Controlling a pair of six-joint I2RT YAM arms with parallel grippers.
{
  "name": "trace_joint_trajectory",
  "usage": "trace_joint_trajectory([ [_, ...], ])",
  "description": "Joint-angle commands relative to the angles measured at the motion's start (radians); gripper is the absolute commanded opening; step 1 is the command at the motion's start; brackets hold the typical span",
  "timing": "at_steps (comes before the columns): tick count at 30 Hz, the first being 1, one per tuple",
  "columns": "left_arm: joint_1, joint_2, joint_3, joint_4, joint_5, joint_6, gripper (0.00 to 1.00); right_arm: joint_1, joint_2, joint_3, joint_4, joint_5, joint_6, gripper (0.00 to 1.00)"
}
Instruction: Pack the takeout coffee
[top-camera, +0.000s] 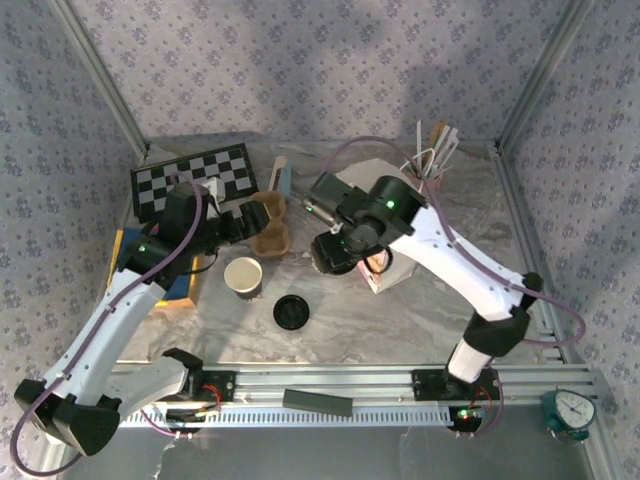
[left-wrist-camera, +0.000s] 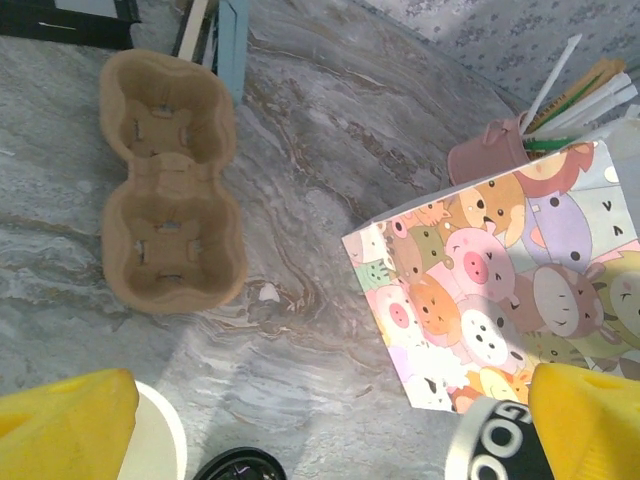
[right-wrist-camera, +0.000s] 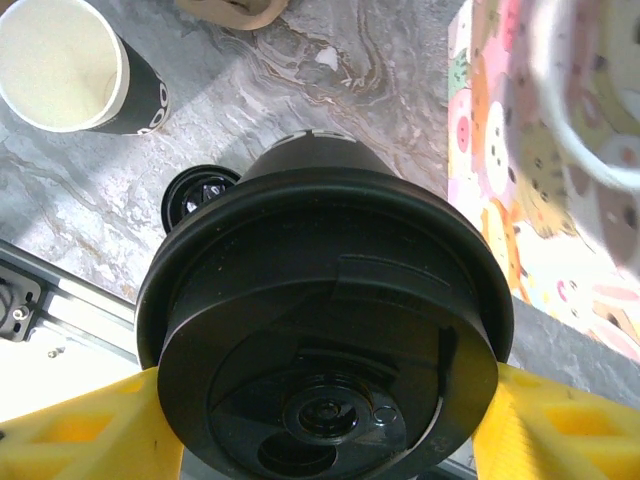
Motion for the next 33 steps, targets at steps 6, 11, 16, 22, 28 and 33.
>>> trace_joint_trajectory([
  [6,-0.05,0.063,0.084,0.045,-0.012,0.0,1.0,0.0,-0.178,-0.083,-0.056,0.036,0.068,0.67],
  [11,-0.078,0.104,0.111,0.052,-0.017,0.003,1.0,-0.027,-0.241,-0.048,-0.108,0.045,0.064,0.67],
  [16,-0.099,0.131,0.131,0.062,-0.029,0.001,1.0,-0.087,-0.301,-0.008,-0.142,0.032,0.043,0.66],
  [22,-0.115,0.151,0.152,0.066,-0.032,0.005,1.0,-0.205,-0.323,0.077,-0.152,-0.017,-0.01,0.65],
  [28,-0.132,0.155,0.149,0.074,-0.031,0.002,1.0,-0.361,-0.298,0.132,-0.132,-0.112,-0.066,0.65],
  [33,-0.148,0.152,0.13,0.096,-0.018,-0.008,1.0,-0.465,-0.246,0.153,-0.111,-0.155,-0.101,0.65],
])
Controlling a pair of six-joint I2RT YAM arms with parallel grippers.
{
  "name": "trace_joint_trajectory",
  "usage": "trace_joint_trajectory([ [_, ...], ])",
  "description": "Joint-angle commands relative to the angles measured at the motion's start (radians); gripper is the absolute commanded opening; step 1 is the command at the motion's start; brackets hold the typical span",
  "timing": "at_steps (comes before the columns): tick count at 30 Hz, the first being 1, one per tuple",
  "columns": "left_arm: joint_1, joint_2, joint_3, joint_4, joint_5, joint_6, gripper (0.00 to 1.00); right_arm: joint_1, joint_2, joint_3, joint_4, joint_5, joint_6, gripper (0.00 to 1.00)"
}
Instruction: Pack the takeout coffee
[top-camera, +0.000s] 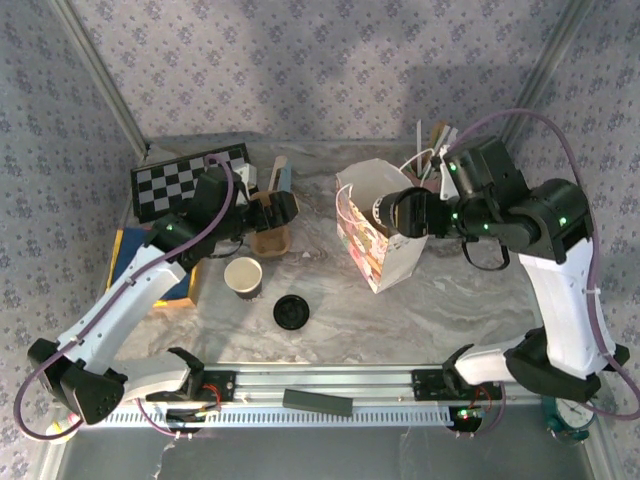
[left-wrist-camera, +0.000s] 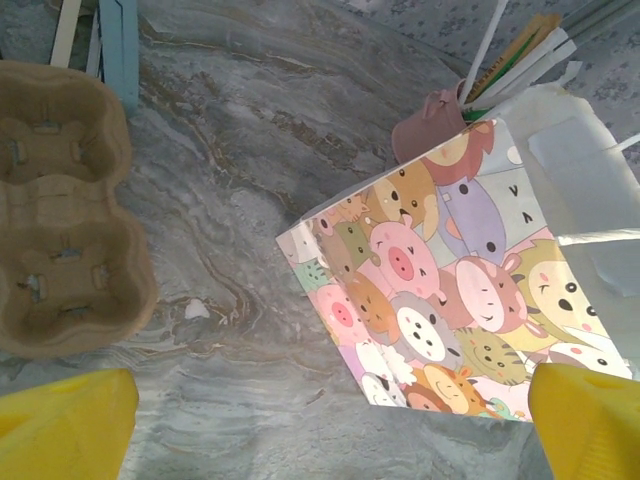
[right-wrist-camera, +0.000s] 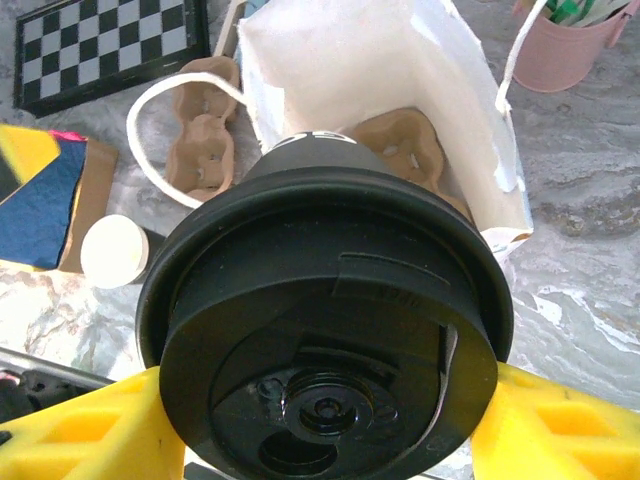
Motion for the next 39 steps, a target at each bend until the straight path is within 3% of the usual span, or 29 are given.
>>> trace_joint_trajectory([
  [1,-0.014,-0.004,0.006,0.04,0.007,-0.009,1.0,-0.063,0.044,0.019,-0.041,-0.057,-0.052,0.65],
  [6,-0.031,-0.004,0.001,0.039,0.011,0.006,1.0,-0.137,0.14,0.032,-0.051,-0.092,-0.105,0.65],
  [17,-0.031,-0.035,-0.034,0.027,0.006,0.053,1.0,-0.161,0.378,0.1,-0.149,-0.056,-0.187,0.65],
  [39,-0.013,0.013,-0.041,0.065,0.061,0.119,1.0,-0.117,0.5,-0.06,-0.171,0.031,-0.176,0.66],
])
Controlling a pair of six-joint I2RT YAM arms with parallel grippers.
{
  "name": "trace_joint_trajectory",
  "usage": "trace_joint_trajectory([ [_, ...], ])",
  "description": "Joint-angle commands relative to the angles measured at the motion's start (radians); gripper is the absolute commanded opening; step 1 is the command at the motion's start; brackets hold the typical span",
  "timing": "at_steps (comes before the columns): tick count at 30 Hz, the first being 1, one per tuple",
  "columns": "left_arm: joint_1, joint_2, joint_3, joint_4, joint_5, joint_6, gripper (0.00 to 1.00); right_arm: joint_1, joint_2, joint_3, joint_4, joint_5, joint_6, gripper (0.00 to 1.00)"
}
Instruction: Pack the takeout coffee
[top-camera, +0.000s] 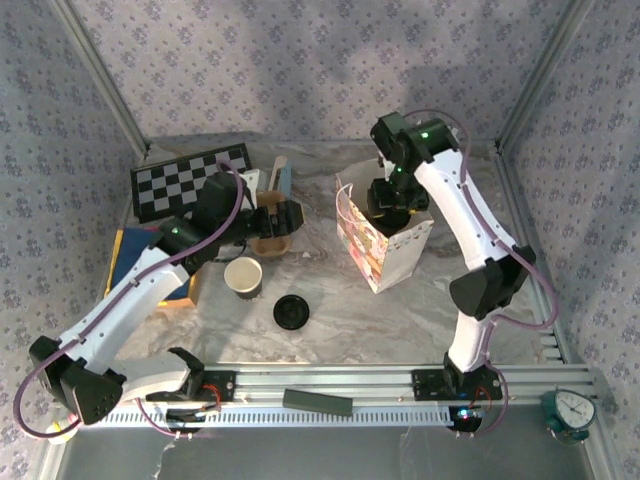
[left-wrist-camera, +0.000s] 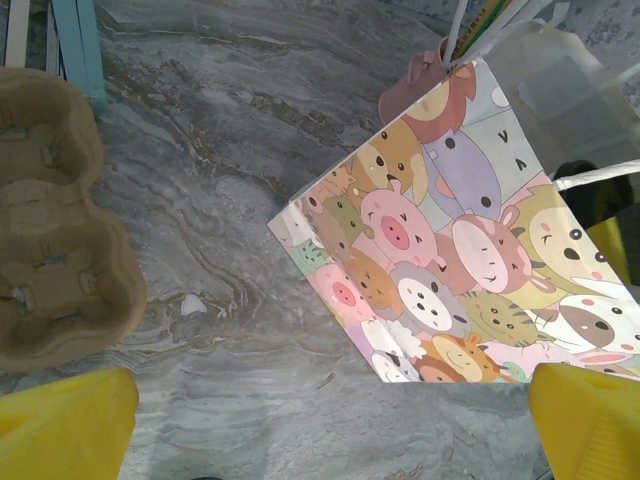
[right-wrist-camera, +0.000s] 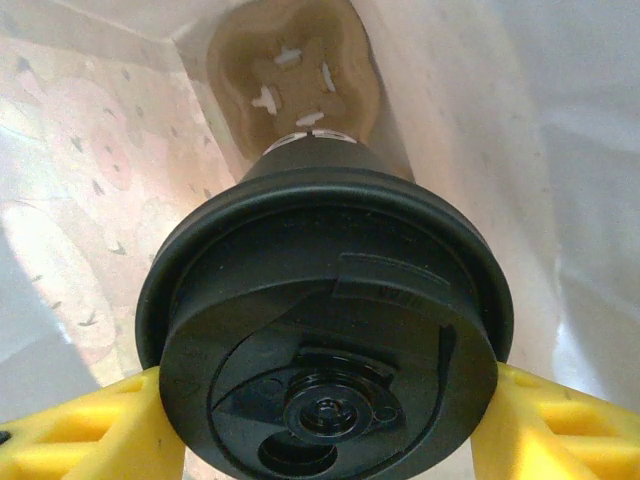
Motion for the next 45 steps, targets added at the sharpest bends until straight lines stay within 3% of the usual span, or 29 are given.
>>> trace_joint_trajectory([
  [1,0.009,0.014,-0.001,0.038,0.03,0.028,1.0,0.014,0.017,-0.031,-0.17,0.036,-0.007,0.66],
  [24,0.051,0.039,-0.022,0.081,0.106,0.036,1.0,0.019,0.036,-0.152,-0.163,0.022,-0.016,0.66],
  [45,0.069,0.056,-0.029,0.091,0.124,0.029,1.0,0.036,0.096,-0.111,-0.137,0.023,-0.04,0.66],
])
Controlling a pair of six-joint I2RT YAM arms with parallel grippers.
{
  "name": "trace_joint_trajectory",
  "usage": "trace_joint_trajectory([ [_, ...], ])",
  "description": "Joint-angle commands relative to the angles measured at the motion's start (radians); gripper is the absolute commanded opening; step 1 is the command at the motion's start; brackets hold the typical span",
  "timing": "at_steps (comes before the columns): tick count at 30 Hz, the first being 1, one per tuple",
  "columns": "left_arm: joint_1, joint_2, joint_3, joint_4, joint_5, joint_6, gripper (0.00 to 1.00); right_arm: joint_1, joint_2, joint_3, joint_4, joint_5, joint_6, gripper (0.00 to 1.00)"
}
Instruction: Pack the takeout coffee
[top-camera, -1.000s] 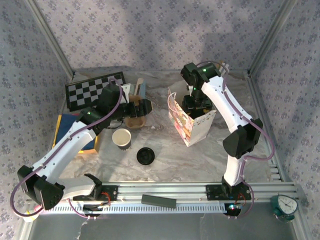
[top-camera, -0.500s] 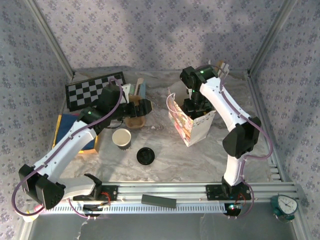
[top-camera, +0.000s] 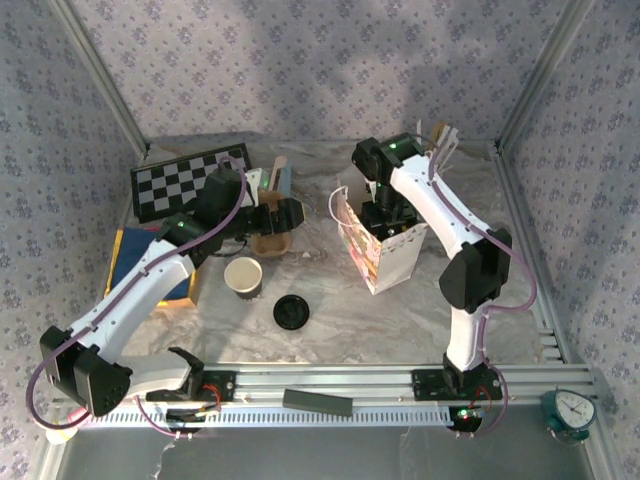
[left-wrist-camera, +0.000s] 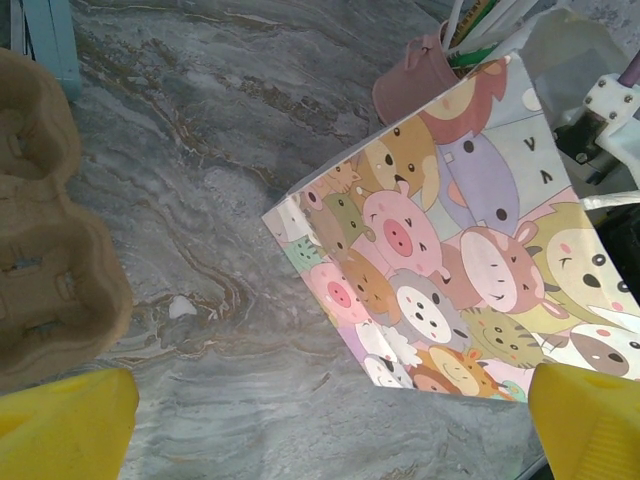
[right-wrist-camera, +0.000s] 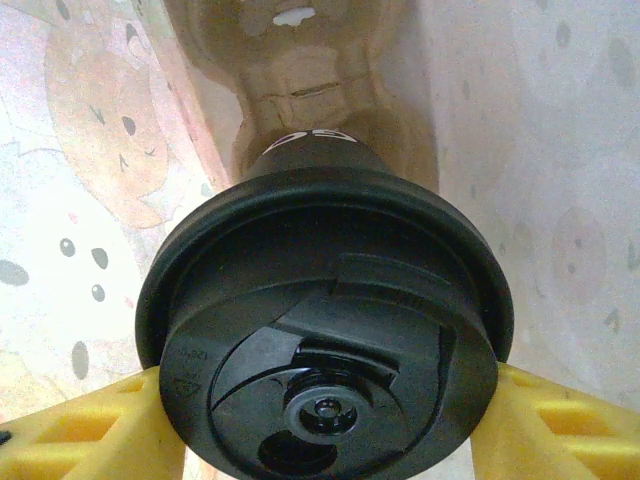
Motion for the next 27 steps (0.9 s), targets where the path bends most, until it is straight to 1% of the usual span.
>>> trace_joint_trajectory([
  [1,0.007,0.008,0.0,0.034,0.022,0.011,1.0,-0.005,0.021,0.038,-0.134,0.007,-0.014,0.66],
  [15,0.015,0.019,0.006,0.043,0.023,0.007,1.0,0.006,0.003,-0.009,-0.136,-0.006,0.001,0.65],
  [27,0.022,0.028,0.015,0.042,0.026,0.004,1.0,0.005,-0.003,-0.008,-0.133,-0.017,-0.004,0.65],
])
